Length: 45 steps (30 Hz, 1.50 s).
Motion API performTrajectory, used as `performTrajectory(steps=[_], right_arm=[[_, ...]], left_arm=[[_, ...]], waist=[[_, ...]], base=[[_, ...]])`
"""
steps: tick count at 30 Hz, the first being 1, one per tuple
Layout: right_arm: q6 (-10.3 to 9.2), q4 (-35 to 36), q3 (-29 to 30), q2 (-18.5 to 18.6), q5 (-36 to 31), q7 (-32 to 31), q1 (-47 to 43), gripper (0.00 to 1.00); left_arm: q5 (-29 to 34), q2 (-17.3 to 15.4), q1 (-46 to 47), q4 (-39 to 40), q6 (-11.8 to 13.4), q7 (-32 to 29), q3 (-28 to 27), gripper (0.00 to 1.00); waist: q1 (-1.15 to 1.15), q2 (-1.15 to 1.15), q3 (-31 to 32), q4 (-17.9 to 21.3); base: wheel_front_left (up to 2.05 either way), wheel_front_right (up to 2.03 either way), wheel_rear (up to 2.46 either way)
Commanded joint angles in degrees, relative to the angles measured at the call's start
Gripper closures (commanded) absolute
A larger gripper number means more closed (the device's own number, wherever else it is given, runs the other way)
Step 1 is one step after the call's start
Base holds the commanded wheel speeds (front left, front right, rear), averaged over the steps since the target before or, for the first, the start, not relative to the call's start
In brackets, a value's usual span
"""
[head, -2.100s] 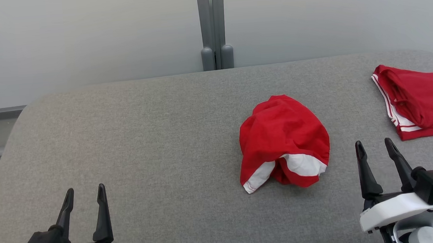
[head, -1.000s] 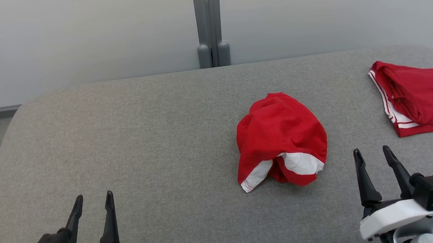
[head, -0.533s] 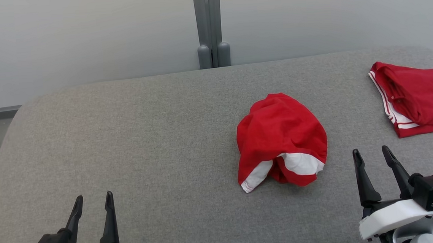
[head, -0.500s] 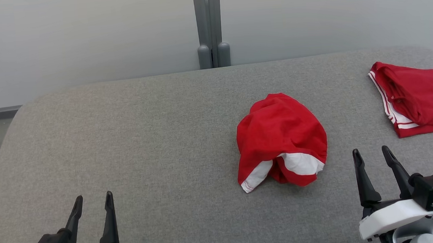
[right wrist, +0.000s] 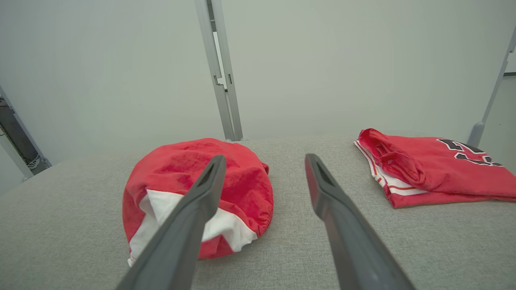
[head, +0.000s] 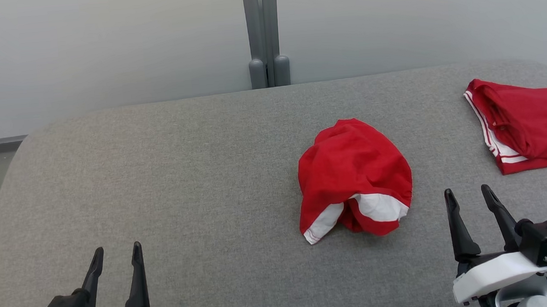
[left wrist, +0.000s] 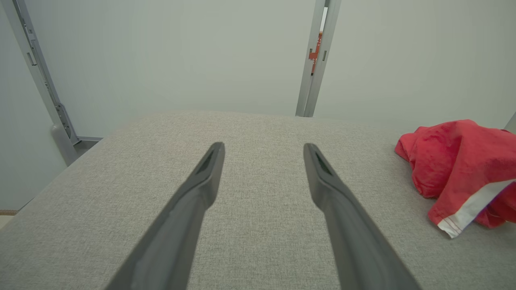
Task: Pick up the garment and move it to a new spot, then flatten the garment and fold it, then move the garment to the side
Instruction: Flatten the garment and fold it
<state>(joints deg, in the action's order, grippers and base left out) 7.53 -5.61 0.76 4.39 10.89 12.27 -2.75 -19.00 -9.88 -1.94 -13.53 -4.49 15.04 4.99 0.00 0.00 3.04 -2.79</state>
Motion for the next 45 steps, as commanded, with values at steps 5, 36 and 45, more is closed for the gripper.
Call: performTrajectory(steps=[5,36,45], right_arm=[[-0.10,-0.03,0.01,0.17,-0.13,-0.04,-0.20,0.00],[-0.10,-0.49,-1.59,-0.03,-0.22,-0.05,3.64,0.00],[-0.10,-0.84,-1.07,-0.28,-0.29,1.03,5.74,0.00]], left_arm=[[0.30,0.12,0.83,-0.26,-0.12,0.15,-0.11,0.00],[2.19,5.77,15.33,-10.49,-2.58,0.08,13.83,0.00],[1.60,6.29,20.68,-19.28,-2.99,0.08,19.01,0.00]], waist=[[0.00,0.00,-0.05,-0.02],[0.00,0.00,-5.85,8.36],[0.00,0.00,-10.66,14.56]], base=[[0.00,0.00,0.00],[0.00,0.00,0.00],[0.00,0.00,0.00]])
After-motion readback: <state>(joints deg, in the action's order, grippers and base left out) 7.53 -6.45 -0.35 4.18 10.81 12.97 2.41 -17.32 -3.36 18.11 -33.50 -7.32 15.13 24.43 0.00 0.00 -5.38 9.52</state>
